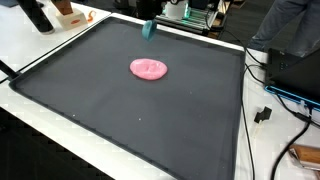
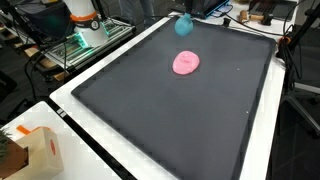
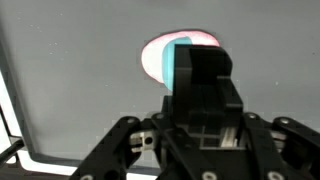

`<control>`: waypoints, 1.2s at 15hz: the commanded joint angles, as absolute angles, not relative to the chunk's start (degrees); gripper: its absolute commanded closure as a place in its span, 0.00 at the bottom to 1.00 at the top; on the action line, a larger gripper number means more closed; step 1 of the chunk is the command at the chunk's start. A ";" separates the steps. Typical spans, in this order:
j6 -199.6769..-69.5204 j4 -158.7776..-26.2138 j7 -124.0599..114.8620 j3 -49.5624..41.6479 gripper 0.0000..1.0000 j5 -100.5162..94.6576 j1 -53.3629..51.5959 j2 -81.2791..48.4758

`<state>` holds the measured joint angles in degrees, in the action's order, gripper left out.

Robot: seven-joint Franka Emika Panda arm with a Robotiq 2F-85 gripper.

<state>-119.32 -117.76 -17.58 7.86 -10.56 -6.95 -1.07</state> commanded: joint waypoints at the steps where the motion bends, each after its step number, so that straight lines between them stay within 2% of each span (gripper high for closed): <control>1: -110.71 -111.88 -31.59 9.61 0.75 -20.25 -10.04 -5.68; 10: -85.92 -97.32 -53.49 9.76 0.75 -33.68 -20.04 -19.91; 18: -78.46 -88.88 -61.35 8.14 0.75 -36.45 -24.33 -28.77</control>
<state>-81.21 -92.43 -58.82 9.54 -34.07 -22.24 -25.50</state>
